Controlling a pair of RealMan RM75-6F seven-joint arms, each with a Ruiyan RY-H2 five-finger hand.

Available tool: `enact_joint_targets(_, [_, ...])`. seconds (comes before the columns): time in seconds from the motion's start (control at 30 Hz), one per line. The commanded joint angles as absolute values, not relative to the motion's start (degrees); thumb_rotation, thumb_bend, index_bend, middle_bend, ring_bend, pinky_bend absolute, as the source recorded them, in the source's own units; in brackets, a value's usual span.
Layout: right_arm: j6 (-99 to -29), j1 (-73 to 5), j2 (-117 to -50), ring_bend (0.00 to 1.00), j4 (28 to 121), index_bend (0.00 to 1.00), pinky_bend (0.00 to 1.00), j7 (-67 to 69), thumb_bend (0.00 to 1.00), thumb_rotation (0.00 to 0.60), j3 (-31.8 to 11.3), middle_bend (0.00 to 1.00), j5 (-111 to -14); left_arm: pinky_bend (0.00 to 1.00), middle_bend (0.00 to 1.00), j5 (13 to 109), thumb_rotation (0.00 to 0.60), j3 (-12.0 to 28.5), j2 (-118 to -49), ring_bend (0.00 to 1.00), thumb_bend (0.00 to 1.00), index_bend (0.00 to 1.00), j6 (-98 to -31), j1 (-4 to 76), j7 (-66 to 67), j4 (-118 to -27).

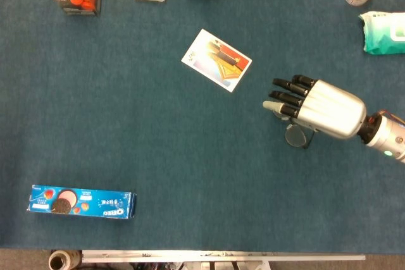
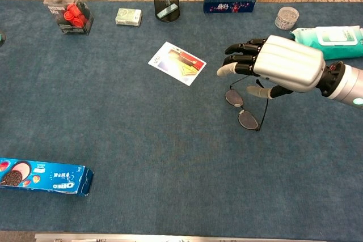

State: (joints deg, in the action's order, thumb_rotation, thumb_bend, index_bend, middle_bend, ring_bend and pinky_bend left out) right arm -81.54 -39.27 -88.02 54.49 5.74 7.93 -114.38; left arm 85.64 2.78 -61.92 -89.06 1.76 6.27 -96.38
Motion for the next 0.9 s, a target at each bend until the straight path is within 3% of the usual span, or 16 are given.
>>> enact_joint_targets(0.03, [-81.4,-39.1,-89.5,0.17,52.1,0.27,0.35,7.2,0.34,0.600,8.0,0.30,-113.6,0.45,0.39,85.6,0.600,2.8,-61.9,0.36,0.59,0.49,-89.0,1.7,6.2,-96.4])
enact_joint_targets(0.9, [-80.6,-39.6,-97.1,0.17,39.6,0.27,0.35,14.0,0.36,0.600,8.6,0.30,-110.4,0.45,0.39,86.0,0.600,2.5,-61.9,0.36,0.59,0.49,-89.0,1.8,6.2,-96.5])
